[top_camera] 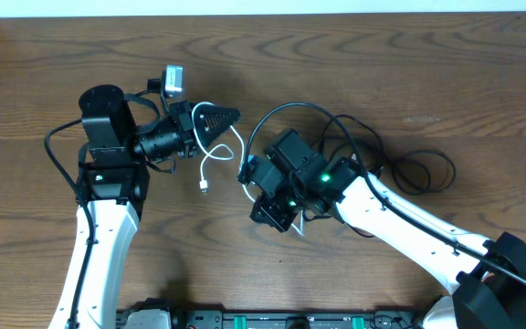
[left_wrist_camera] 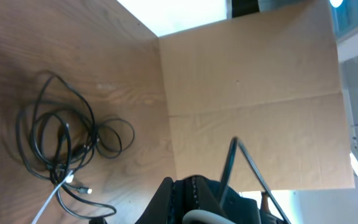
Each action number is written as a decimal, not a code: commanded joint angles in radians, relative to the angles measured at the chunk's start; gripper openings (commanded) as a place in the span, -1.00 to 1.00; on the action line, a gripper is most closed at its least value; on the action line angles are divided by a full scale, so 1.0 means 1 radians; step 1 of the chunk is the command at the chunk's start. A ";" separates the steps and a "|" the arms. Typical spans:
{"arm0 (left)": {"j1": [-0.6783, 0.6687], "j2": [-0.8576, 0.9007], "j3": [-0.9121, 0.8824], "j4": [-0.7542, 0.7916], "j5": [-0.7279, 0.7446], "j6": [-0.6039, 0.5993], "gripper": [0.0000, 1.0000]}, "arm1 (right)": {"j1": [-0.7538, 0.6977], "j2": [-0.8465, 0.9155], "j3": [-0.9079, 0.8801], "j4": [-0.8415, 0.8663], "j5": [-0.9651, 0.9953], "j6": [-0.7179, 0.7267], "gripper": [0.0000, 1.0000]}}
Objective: Untangle cables
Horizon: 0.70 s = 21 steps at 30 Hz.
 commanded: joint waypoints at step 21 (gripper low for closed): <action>-0.003 -0.005 -0.010 -0.309 -0.456 0.021 -0.85 | -0.006 -0.019 0.018 0.045 -0.048 0.157 -0.97</action>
